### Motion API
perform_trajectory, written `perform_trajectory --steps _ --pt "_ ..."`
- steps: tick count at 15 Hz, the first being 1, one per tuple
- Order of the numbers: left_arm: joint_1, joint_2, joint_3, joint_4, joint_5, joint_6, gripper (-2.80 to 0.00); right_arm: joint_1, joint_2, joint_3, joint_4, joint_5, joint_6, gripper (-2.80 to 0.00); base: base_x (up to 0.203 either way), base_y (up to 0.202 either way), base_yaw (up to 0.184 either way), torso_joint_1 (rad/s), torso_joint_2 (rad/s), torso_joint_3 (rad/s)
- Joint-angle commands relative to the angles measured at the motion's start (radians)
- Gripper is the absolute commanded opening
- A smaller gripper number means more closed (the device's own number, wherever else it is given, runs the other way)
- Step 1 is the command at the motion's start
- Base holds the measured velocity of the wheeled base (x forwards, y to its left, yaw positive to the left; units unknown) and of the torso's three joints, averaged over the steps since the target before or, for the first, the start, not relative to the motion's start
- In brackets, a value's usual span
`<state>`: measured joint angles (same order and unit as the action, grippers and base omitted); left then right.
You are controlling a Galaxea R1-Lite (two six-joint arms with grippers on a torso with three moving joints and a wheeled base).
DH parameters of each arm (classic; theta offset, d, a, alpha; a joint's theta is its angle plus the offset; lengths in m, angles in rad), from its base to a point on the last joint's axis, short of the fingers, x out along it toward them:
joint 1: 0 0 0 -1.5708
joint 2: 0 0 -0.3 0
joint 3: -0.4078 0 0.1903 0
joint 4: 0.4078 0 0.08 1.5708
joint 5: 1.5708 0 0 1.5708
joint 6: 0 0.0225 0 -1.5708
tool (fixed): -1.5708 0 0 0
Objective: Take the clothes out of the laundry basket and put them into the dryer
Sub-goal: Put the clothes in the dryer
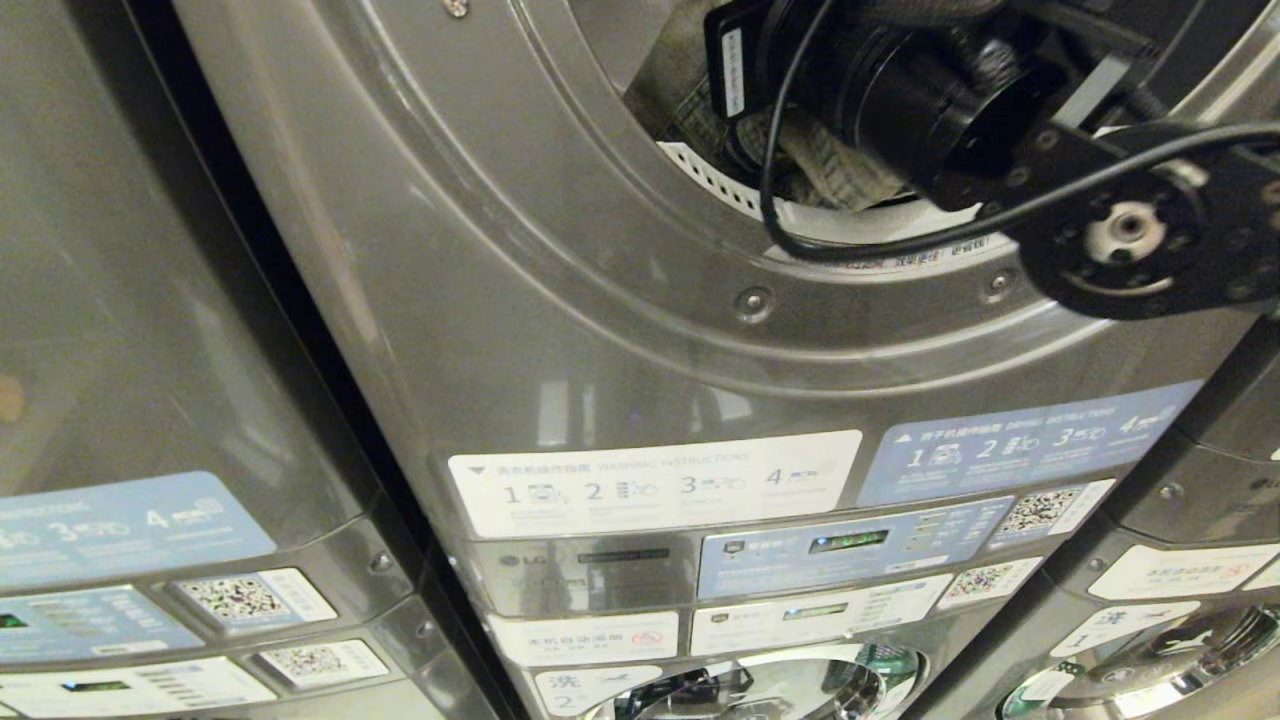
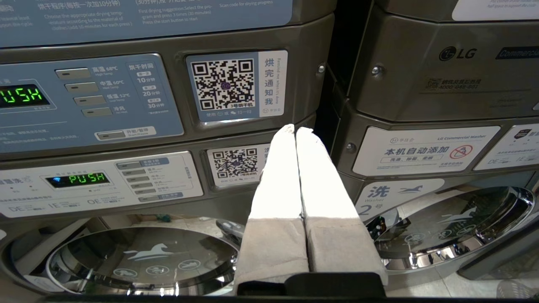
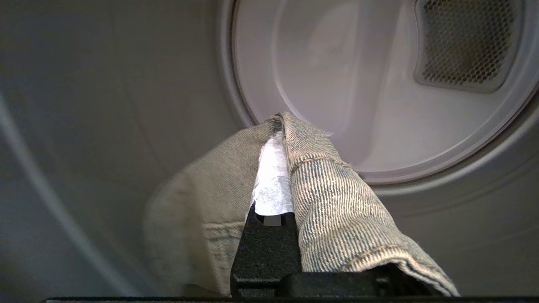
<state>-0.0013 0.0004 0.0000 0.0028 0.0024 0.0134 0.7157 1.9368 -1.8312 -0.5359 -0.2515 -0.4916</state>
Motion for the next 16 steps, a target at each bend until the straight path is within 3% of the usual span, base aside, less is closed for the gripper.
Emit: perform_trajectory --steps 1,2,3,7,9,11,16 --pt "0.000 0.000 0.000 0.000 0.001 0.000 -2.80 -0.007 0.062 0.025 -0.070 -0.002 -0.033 -2.80 0.000 0.000 0.000 0.000 0.00 0.000" --pt "0.000 0.000 0.000 0.000 0.001 0.000 -2.80 -0.014 0.067 0.015 -0.061 -0.002 -0.033 -1.99 0.000 0.000 0.000 0.000 0.00 0.000" --pt "0.000 0.000 0.000 0.000 0.001 0.000 -2.80 -0.017 0.068 -0.005 -0.038 -0.001 -0.033 0.00 0.000 0.000 0.000 0.000 0.00 0.000" --pt "0.000 0.000 0.000 0.000 0.001 0.000 -2.80 -0.017 0.046 -0.111 -0.010 -0.001 -0.020 0.00 0.000 0.000 0.000 0.000 0.00 0.000" --pt "0.001 0.000 0.000 0.000 0.001 0.000 -2.80 -0.016 -0.018 -0.113 0.001 0.000 0.028 0.00 0.000 0.000 0.000 0.000 0.00 0.000" --pt "0.000 0.000 0.000 0.000 0.001 0.000 -2.80 -0.018 -0.098 -0.113 0.084 0.000 0.142 0.00 0.000 0.000 0.000 0.000 0.00 0.000" --pt "0.000 0.000 0.000 0.000 0.001 0.000 -2.80 -0.075 -0.232 -0.100 0.534 -0.022 0.565 0.00 0.000 0.000 0.000 0.000 0.00 0.000"
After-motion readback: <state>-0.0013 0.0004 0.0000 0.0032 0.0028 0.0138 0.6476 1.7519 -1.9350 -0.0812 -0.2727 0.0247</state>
